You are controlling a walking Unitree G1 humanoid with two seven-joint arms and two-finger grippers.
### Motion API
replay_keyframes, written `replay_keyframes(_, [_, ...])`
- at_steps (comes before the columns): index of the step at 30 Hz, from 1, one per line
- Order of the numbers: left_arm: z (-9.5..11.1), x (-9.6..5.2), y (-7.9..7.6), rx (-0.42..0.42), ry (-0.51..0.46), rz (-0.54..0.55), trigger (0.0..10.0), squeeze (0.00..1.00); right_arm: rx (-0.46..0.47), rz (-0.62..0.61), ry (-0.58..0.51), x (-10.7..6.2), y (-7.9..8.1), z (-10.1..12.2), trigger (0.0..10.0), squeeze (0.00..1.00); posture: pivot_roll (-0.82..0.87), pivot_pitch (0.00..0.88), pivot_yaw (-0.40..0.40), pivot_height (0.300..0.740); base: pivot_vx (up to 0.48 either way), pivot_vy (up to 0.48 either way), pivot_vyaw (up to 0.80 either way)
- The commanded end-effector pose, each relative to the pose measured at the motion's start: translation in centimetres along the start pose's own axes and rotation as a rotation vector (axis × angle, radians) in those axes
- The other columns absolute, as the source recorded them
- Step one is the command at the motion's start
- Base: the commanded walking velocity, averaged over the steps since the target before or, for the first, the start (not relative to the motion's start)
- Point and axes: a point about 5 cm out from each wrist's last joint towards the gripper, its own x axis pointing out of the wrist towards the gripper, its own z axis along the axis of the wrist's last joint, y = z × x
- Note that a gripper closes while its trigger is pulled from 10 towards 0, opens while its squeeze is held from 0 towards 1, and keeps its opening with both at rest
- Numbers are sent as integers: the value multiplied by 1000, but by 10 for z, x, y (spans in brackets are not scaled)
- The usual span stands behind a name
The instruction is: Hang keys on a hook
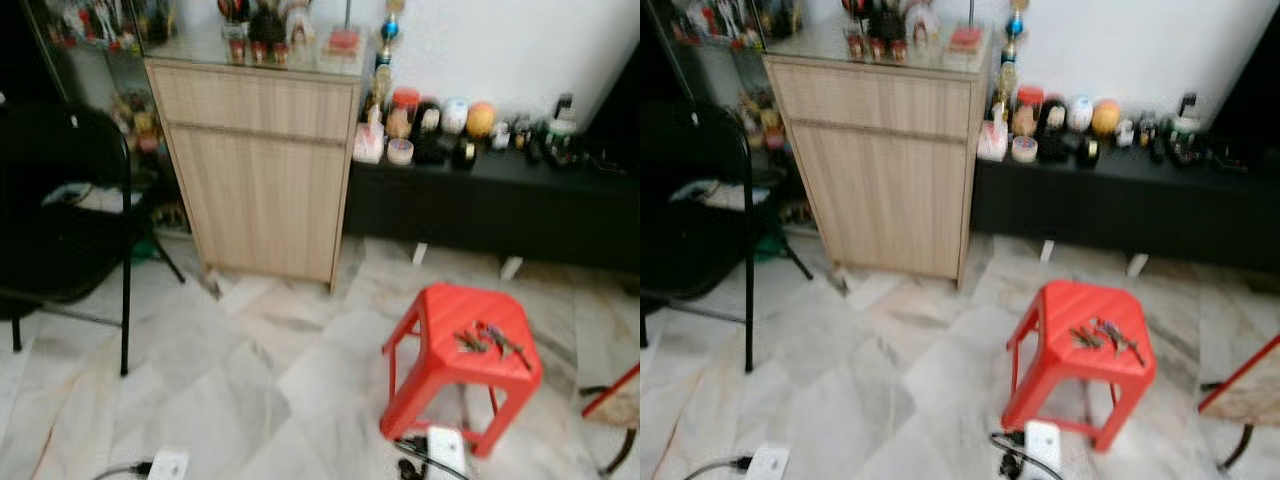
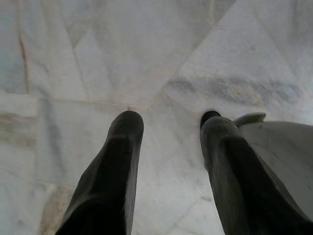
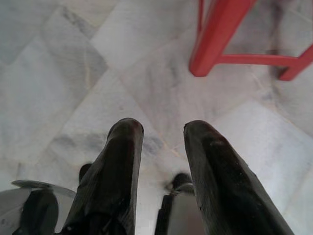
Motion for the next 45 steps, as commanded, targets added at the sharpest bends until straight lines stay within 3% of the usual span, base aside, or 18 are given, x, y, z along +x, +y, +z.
replay_keyframes(1, [-1, 0, -9, -7, 10, -22, 10000, 0, -1, -29, 3, -1, -11, 0, 10000, 0, 136, 0, -49, 740, 0, -289, 0])
replay_keyframes(19, [2, 1, -9, -2, 0, -28, 10000, 0, 5, -36, 10, -2, -15, -1, 10000, 0, 115, 0, -52, 740, 0, -285, 0])
replay_keyframes(34, [2, 1, -3, -7, -4, -23, 10000, 0, 52, -49, -58, -2, -17, 9, 10000, 0, 99, 0, -49, 740, 0, -226, 0])
replay_keyframes(38, [11, 1, 3, -29, -70, -2, 10000, 0, 64, -58, -129, -1, -18, 22, 10000, 0, 91, 0, -53, 740, 0, 0, 0])
replay_keyframes(40, [27, 2, 7, -48, -156, 19, 10000, 0, 66, -59, -196, 0, -18, 34, 10000, 0, 89, 0, -54, 740, 0, 0, 0])
replay_keyframes(45, [90, -3, 12, -91, -495, 13, 10000, 0, 58, -39, -413, -3, -18, 74, 10000, 0, 85, 0, -70, 740, 0, 0, 0])
